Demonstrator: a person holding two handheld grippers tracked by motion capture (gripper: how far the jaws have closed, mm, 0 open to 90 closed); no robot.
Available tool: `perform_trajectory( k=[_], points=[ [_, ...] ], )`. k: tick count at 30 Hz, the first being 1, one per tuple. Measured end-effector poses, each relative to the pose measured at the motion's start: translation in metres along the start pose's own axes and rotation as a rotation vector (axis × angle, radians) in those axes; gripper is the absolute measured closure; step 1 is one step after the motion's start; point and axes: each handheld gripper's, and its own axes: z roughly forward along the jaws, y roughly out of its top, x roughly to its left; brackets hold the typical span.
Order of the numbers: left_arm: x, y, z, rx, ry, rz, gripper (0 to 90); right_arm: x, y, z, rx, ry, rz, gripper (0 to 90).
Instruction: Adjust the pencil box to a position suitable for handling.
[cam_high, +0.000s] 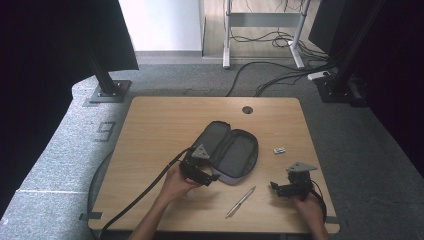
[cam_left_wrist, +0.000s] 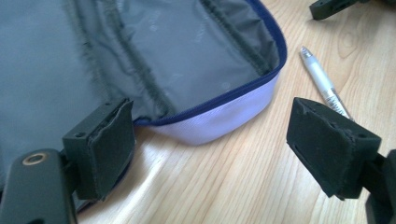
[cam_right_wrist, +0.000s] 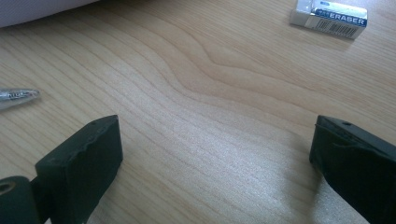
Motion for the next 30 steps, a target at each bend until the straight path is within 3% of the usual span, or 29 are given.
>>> perform_trajectory(
  k=[5,20,30],
  points=[
    [0.004,-0.007,-0.008,-0.005,0.017,-0.015,15.1,0.000,0.000,0.000,0.000,0.000,0.000,2.3],
    [0.024,-0.043,-0.049,-0.063,0.077,-0.112,14.8,0.000,0.000,0.000,0.000,0.000,0.000,2.3],
    [0.031,-0.065,-0.067,-0.054,0.146,-0.134,13.3,0.000,0.000,0.000,0.000,-0.001,0.001,2.3]
  ],
)
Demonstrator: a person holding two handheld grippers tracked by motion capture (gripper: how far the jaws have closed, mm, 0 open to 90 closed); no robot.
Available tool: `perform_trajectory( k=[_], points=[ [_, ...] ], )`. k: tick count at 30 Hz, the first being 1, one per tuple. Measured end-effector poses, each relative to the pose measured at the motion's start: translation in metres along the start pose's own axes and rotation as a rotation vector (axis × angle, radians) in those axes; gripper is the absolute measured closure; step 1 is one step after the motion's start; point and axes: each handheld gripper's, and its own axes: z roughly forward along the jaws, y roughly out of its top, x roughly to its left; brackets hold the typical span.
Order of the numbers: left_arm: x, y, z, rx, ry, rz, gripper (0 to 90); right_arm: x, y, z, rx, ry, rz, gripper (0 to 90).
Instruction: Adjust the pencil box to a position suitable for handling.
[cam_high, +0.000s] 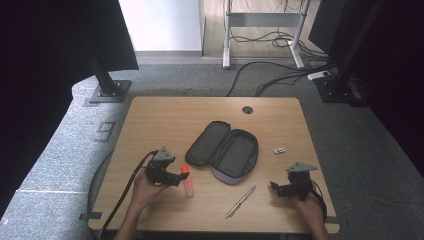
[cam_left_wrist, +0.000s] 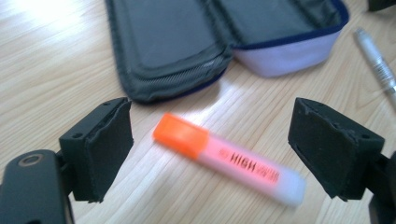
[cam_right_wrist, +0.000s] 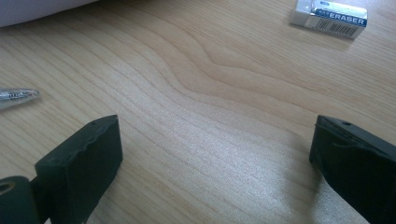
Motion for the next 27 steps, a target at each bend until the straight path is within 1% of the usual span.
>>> perform_trajectory(
  k=[4,5,6,9,10,12,14,16,20,27],
  points=[
    [0.005,-0.009,-0.005,-0.012,-0.001,-0.026,11.8,0.000,0.000,0.000,0.000,0.001,0.000,2.3],
    [0.005,-0.009,-0.005,-0.012,-0.001,-0.026,11.7,0.000,0.000,0.000,0.000,0.001,0.000,2.3],
    [0.008,-0.014,-0.006,-0.014,0.003,-0.035,11.3,0.000,0.000,0.000,0.000,0.000,0.000,2.3],
    [0.010,-0.017,-0.007,-0.017,0.008,-0.043,11.0,0.000,0.000,0.000,0.000,0.000,0.000,2.3],
    [0.012,-0.022,-0.008,-0.018,0.014,-0.053,10.7,0.000,0.000,0.000,0.000,0.000,0.000,2.3],
    [0.014,-0.025,-0.008,-0.020,0.019,-0.055,10.6,0.000,0.000,0.000,0.001,0.000,0.000,2.3],
    [0.016,-0.030,-0.008,-0.020,0.035,-0.055,10.2,0.000,0.000,0.000,0.001,0.000,0.000,2.3],
    [0.018,-0.035,-0.007,-0.013,0.054,-0.054,9.5,0.000,0.000,0.000,0.001,0.000,0.000,2.1],
    [0.021,-0.046,-0.004,0.017,0.100,-0.045,6.8,0.000,0.001,0.001,0.005,-0.006,0.004,0.7],
    [0.030,-0.062,0.003,0.037,0.115,-0.073,6.6,0.001,0.001,0.002,0.011,-0.020,0.018,0.0]
  ],
)
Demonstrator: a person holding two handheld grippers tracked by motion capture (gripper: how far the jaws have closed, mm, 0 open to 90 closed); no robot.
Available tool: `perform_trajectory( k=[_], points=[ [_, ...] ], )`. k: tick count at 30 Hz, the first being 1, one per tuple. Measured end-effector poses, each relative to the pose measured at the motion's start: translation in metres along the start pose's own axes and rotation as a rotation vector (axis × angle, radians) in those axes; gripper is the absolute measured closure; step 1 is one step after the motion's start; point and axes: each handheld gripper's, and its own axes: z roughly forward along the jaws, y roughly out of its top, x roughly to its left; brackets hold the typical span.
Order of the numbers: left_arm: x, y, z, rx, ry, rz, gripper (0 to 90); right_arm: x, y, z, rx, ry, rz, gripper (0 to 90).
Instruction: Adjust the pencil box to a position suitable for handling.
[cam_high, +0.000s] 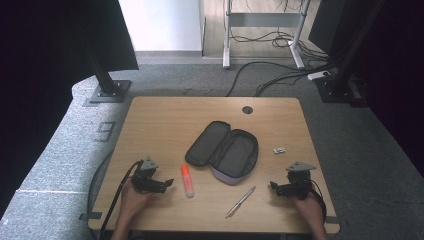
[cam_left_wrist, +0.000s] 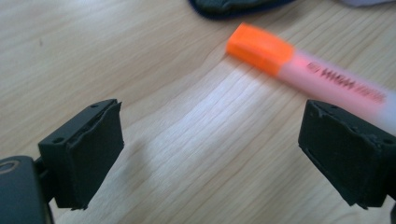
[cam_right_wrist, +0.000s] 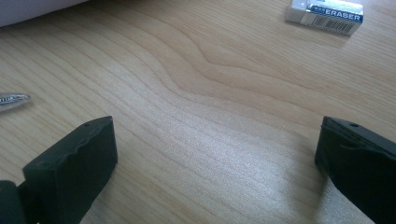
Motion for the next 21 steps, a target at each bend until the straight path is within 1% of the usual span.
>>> perform_trajectory(
  k=[2,3,4,5,6,8,9,10,11,21],
  points=[
    [0.0019,-0.0033,0.0030,0.004,0.001,-0.006,6.4,0.0004,0.0003,0.0001,0.002,-0.004,0.003,0.0],
    [0.0020,-0.0056,0.0063,0.014,0.017,0.002,5.5,0.0013,0.0009,0.0009,-0.001,-0.013,0.011,0.0],
    [0.0020,-0.0056,0.0063,0.014,0.017,0.002,4.9,0.0013,0.0009,0.0009,-0.001,-0.013,0.011,0.0],
    [0.0005,-0.0068,0.0098,0.032,0.034,0.018,3.6,0.0017,0.0013,0.0013,-0.001,-0.017,0.015,0.0],
    [0.0005,-0.0068,0.0098,0.032,0.034,0.018,3.1,0.0018,0.0014,0.0015,-0.001,-0.017,0.015,0.0],
    [-0.0008,-0.0071,0.0097,0.025,0.035,0.032,3.4,0.0018,0.0015,0.0016,-0.001,-0.017,0.015,0.0],
    [-0.0012,-0.0078,0.0100,0.019,0.024,0.030,4.1,0.0018,0.0016,0.0016,-0.001,-0.016,0.015,0.0],
    [-0.0012,-0.0078,0.0100,0.019,0.024,0.030,4.9,0.0018,0.0016,0.0016,-0.001,-0.016,0.015,0.0],
    [-0.0006,-0.0079,0.0100,0.020,0.016,0.026,5.0,0.0015,0.0016,0.0017,-0.001,-0.014,0.013,0.0],
    [-0.0007,-0.0080,0.0100,0.021,0.017,0.023,4.9,-0.0005,0.0028,0.0016,0.006,-0.014,0.014,0.0]
  ],
)
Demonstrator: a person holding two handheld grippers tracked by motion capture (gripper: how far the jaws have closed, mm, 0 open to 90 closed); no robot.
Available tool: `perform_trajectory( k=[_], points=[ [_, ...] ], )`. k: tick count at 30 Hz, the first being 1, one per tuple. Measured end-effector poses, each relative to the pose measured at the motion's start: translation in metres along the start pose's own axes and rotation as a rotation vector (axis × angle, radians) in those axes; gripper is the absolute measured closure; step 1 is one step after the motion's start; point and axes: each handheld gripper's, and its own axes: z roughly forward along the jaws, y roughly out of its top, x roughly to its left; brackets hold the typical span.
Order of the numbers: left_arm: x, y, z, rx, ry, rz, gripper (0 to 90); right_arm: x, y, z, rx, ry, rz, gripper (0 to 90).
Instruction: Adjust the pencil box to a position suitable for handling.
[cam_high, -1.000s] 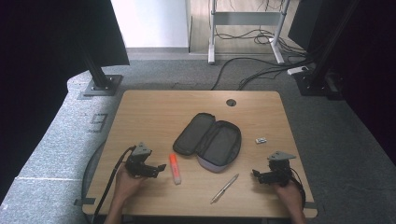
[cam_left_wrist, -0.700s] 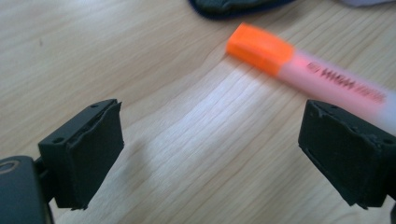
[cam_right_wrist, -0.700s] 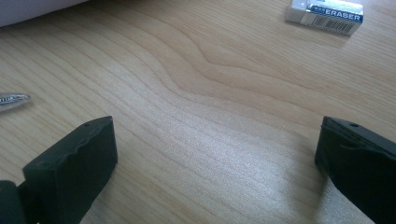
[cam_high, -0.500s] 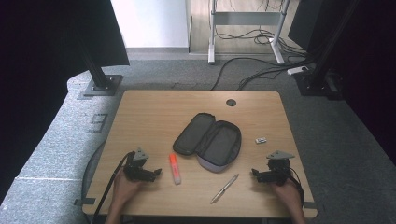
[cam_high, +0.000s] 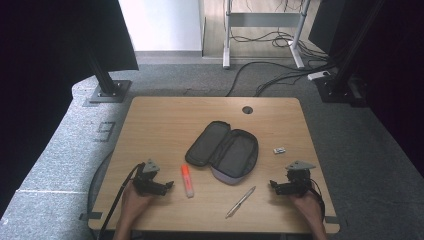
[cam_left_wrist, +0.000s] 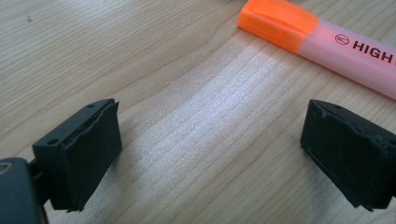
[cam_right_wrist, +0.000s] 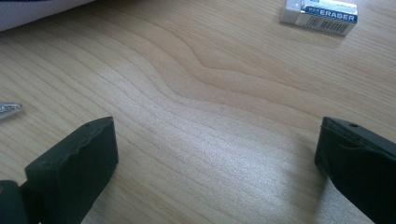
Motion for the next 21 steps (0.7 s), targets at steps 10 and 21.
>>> perform_trajectory(
  k=[10,21],
  points=[
    [0.000,0.000,0.000,0.000,0.002,-0.001,4.9,0.001,0.008,-0.001,-0.001,0.012,-0.008,0.4],
    [0.000,0.000,0.000,0.000,0.002,-0.002,5.0,-0.003,0.016,-0.002,-0.012,0.011,-0.003,2.2]
  ],
)
